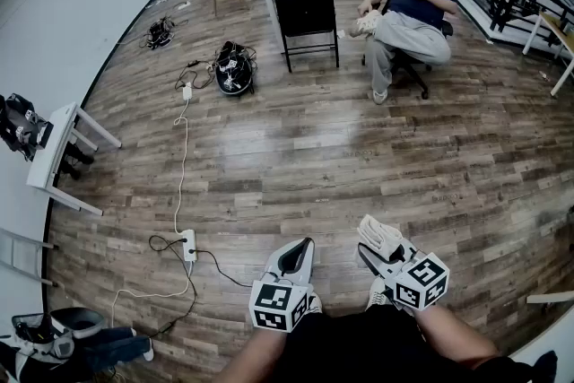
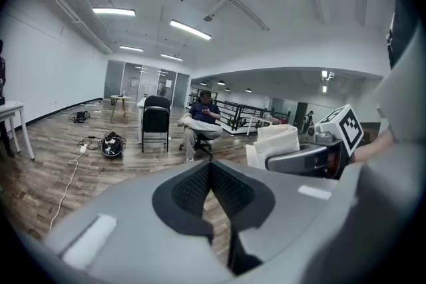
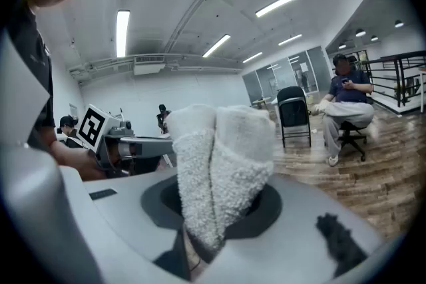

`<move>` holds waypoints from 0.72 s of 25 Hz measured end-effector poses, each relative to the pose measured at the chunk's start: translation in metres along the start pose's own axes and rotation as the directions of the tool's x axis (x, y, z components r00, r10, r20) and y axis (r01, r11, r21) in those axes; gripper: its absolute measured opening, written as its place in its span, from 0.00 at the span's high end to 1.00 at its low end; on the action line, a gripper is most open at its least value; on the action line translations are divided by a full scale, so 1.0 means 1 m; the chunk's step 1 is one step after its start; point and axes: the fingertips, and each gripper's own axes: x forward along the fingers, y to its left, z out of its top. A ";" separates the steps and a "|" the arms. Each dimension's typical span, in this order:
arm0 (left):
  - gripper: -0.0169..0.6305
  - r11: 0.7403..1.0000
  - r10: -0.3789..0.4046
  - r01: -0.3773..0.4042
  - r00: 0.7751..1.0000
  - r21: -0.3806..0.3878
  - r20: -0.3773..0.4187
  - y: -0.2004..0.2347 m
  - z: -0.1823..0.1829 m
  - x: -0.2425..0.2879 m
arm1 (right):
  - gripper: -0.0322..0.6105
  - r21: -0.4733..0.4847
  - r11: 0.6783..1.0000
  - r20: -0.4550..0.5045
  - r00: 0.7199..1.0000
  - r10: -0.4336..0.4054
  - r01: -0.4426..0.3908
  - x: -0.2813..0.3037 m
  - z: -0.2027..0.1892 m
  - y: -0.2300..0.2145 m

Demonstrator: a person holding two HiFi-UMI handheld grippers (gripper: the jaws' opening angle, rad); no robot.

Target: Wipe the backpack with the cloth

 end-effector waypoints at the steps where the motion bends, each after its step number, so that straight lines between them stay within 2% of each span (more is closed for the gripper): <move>1: 0.96 1.000 0.000 0.000 1.000 0.002 -0.001 0.001 -0.001 -0.001 | 0.79 0.000 1.000 0.000 1.000 0.000 0.000 0.001 -0.001 0.001; 18: 0.96 0.997 -0.073 0.073 0.997 0.032 -0.003 0.013 -0.003 -0.009 | 0.79 0.004 0.998 0.007 0.998 -0.067 0.067 0.008 -0.004 0.019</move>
